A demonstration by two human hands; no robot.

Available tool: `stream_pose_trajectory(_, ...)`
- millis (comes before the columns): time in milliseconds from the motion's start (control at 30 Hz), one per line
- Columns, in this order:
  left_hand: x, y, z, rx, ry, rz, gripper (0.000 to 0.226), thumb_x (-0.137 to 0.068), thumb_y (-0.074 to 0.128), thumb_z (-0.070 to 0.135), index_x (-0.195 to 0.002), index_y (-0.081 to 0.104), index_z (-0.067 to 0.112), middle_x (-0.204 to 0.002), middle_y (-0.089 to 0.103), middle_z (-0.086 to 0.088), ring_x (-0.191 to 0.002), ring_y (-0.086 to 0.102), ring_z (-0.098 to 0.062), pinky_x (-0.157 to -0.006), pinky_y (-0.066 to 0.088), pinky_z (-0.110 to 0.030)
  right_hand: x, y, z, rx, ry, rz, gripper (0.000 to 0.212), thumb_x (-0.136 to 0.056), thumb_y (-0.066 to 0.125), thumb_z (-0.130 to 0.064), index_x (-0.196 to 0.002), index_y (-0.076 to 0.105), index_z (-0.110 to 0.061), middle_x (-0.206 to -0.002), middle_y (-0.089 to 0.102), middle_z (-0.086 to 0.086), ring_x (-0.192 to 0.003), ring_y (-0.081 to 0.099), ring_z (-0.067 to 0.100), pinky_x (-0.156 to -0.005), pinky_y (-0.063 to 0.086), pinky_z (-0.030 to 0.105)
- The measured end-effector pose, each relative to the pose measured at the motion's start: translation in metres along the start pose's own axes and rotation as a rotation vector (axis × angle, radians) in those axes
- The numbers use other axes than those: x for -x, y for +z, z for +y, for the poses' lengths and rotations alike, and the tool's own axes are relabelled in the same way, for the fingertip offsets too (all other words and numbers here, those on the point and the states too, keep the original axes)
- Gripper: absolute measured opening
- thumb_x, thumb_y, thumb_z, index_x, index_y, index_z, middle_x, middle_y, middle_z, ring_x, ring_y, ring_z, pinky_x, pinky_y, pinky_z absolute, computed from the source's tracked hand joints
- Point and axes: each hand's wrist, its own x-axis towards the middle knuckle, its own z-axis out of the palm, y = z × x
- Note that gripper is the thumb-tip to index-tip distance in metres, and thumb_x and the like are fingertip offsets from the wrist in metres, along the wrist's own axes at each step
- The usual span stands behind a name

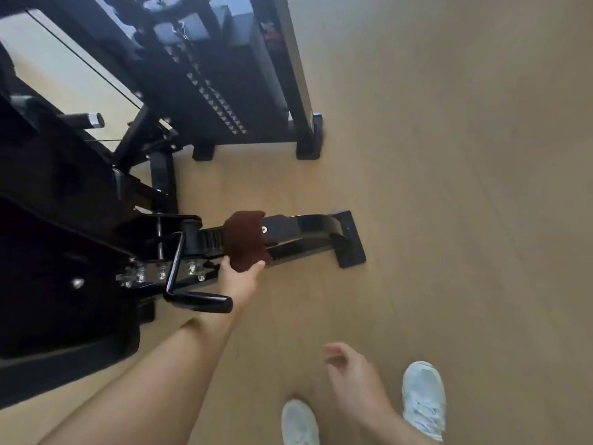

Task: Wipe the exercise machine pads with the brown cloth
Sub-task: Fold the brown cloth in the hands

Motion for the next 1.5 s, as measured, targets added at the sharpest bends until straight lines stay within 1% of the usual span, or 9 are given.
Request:
stream_pose_trajectory(167,-0.022,0.009,0.011,0.008,-0.096,0.104,0.059,-0.092,0.064,0.047,-0.134,0.057,0.006,-0.133,0.063,-0.014,-0.119,0.059,-0.036,-0.105,0.047,-0.043,0.007,0.009,0.072,0.006,0.083,-0.049,0.079,-0.080,0.068,-0.018,-0.081,0.037,-0.090,-0.072,0.048,-0.060,-0.078,0.059,-0.021,-0.071,0.041,0.002)
stream_pose_trajectory(267,0.011,0.013,0.011,-0.033,-0.076,0.044,0.050,-0.100,0.050,0.047,-0.134,0.057,0.011,-0.129,0.064,-0.008,-0.117,0.060,-0.034,-0.104,0.046,-0.043,0.026,0.005,0.079,-0.025,0.112,-0.031,0.044,-0.076,0.070,-0.015,-0.071,0.065,-0.058,-0.069,0.068,-0.032,-0.077,0.068,0.001,-0.068,0.043,0.004)
stream_pose_trajectory(533,0.209,-0.020,0.048,0.369,-0.245,-0.386,0.036,-0.100,0.055,0.038,-0.115,0.070,0.008,-0.100,0.078,-0.017,-0.080,0.074,-0.030,-0.067,0.058,-0.036,0.136,-0.103,-0.051,0.169,-0.340,0.129,0.089,-0.091,0.068,-0.024,-0.148,0.011,-0.062,-0.121,0.042,-0.035,-0.108,0.052,-0.006,-0.084,0.045,0.016)
stream_pose_trajectory(667,0.309,-0.071,0.077,0.318,-0.363,-0.581,0.050,-0.095,0.061,0.048,-0.113,0.072,0.002,-0.106,0.072,-0.032,-0.080,0.070,-0.041,-0.079,0.058,-0.062,0.210,-0.155,-0.100,0.449,-0.597,-0.007,0.060,-0.087,0.069,-0.036,-0.139,0.046,-0.053,-0.129,0.046,-0.028,-0.115,0.050,-0.004,-0.090,0.049,0.018)
stream_pose_trajectory(800,0.383,-0.126,0.090,0.466,-0.455,-0.594,0.060,-0.095,0.054,0.057,-0.111,0.067,0.001,-0.091,0.075,-0.018,-0.072,0.072,-0.027,-0.059,0.059,-0.034,0.284,-0.163,-0.143,0.535,-0.656,-0.059,0.023,-0.087,0.061,-0.026,-0.108,0.068,-0.032,-0.102,0.059,-0.022,-0.108,0.052,0.007,-0.085,0.048,0.027)
stream_pose_trajectory(1033,0.444,-0.249,0.056,0.644,-0.077,-0.422,0.051,-0.089,0.062,0.057,-0.125,0.066,0.021,-0.118,0.072,-0.009,-0.112,0.066,-0.025,-0.101,0.051,-0.039,0.352,-0.081,-0.197,0.279,-0.546,-0.139,0.011,-0.092,0.066,-0.043,-0.102,0.069,-0.039,-0.088,0.077,-0.007,-0.082,0.071,0.011,-0.081,0.060,0.040)
stream_pose_trajectory(1233,0.446,-0.339,0.000,0.747,0.083,-0.177,0.025,-0.088,0.073,0.014,-0.113,0.072,0.016,-0.105,0.079,-0.003,-0.097,0.073,-0.011,-0.076,0.053,-0.014,0.397,0.031,-0.253,0.372,-0.650,-0.348,0.029,-0.096,0.064,-0.034,-0.125,0.061,-0.037,-0.111,0.075,-0.014,-0.104,0.070,0.006,-0.096,0.058,0.037)
stream_pose_trajectory(1400,0.424,-0.406,-0.062,0.942,0.062,-0.041,0.024,-0.088,0.073,0.014,-0.112,0.073,0.015,-0.104,0.079,-0.007,-0.102,0.074,-0.025,-0.093,0.058,-0.039,0.435,0.118,-0.283,0.273,-0.721,-0.403,0.017,-0.102,0.057,-0.015,-0.114,0.067,-0.023,-0.103,0.073,-0.009,-0.100,0.068,0.009,-0.087,0.055,0.024)
stream_pose_trajectory(1500,0.411,-0.449,-0.094,1.001,0.115,-0.026,0.023,-0.089,0.072,0.018,-0.111,0.073,0.016,-0.102,0.079,-0.006,-0.099,0.074,-0.025,-0.080,0.060,-0.031,0.450,0.168,-0.292,0.096,-0.672,-0.402,0.017,-0.103,0.053,-0.008,-0.111,0.067,-0.010,-0.101,0.072,0.008,-0.097,0.068,0.018,-0.091,0.055,0.032)
